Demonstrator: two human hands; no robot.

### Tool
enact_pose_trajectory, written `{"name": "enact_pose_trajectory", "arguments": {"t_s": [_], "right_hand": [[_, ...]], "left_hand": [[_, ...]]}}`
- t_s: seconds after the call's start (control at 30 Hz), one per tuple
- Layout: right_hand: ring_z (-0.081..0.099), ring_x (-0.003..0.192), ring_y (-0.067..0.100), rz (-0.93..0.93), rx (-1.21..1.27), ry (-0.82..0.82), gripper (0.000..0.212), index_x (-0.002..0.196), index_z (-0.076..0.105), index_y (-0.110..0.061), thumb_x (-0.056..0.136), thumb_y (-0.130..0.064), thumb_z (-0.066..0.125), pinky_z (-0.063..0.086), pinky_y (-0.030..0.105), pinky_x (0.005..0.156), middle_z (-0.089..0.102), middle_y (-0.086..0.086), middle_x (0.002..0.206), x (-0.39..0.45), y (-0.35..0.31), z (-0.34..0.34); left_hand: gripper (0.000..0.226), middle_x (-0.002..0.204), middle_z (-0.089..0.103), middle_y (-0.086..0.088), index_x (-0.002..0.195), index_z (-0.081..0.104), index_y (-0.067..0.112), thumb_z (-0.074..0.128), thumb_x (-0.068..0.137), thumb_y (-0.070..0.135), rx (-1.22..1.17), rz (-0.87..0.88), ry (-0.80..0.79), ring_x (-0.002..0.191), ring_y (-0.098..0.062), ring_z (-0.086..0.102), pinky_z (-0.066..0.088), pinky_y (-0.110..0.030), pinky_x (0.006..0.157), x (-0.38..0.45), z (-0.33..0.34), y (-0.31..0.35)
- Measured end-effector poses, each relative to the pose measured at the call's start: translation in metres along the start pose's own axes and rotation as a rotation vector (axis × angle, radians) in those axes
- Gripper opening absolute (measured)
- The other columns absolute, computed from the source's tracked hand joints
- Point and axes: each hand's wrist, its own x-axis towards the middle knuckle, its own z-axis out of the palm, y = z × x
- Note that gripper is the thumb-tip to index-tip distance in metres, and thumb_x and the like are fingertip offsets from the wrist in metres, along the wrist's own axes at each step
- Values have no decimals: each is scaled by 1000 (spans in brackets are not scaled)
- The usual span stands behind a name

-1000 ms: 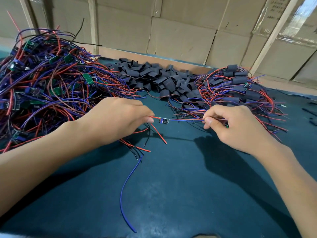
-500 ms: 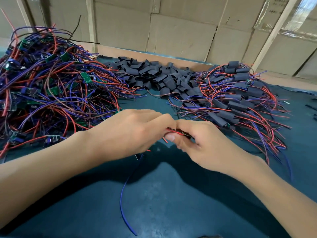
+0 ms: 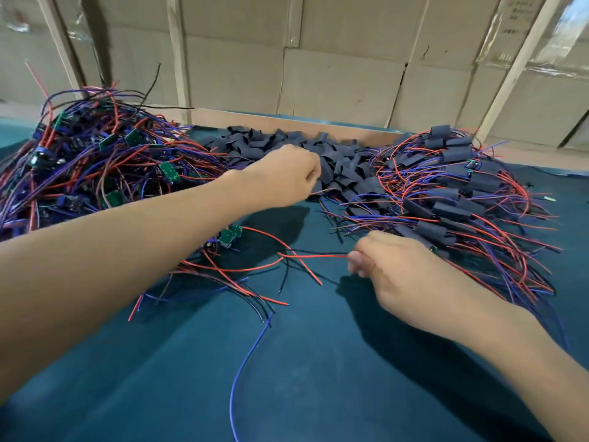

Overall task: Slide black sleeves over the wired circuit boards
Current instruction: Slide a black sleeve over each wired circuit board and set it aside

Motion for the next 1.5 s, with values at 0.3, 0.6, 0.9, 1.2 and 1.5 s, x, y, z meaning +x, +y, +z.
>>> {"name": "enact_pose_trajectory", "arguments": {"t_s": [0.3, 0.6, 0.9, 1.2, 1.5], "right_hand": [[61, 97, 31, -79, 72, 67, 57, 131, 66, -8, 81, 5, 43, 49, 41, 87, 63, 9, 104, -3, 3, -4], [49, 96, 11, -145, 103, -39, 62, 132, 68, -22, 87, -64, 61, 40, 22, 90, 58, -4, 102, -2, 5, 7], [53, 96, 6, -247, 93, 0, 34, 114, 77, -35, 86, -54, 70, 26, 29, 81, 68, -11, 102, 1, 13, 5], [51, 63, 14, -139, 380, 406, 22, 106, 79, -34, 92, -47, 69, 35, 15, 62, 48, -5, 66, 0, 18, 5], [42, 59, 15, -119, 435, 568, 16, 78, 77, -21, 94, -23, 73, 33, 20, 62, 38, -3, 54, -2, 5, -1]], "left_hand": [[46, 71, 55, -8, 65, 45, 9, 70, 87, 42, -178, -417, 77, 75, -30, 60, 39, -30, 58, 53, 59, 1], [42, 73, 54, -5, 73, 46, 10, 86, 75, 24, -267, -471, -72, 58, -17, 49, 35, -26, 47, 55, 39, 10], [83, 103, 69, 11, 144, 40, 26, 85, 75, 42, -574, -308, 119, 95, -9, 65, 50, -26, 77, -35, 2, 7], [99, 111, 68, 31, 151, 27, 44, 88, 74, 28, -704, -16, 262, 107, 6, 65, 54, -26, 87, -129, 10, 16], [94, 119, 65, 31, 154, 27, 38, 84, 81, 25, -669, 126, 315, 116, 2, 62, 51, -24, 92, -137, 8, 17]]}}
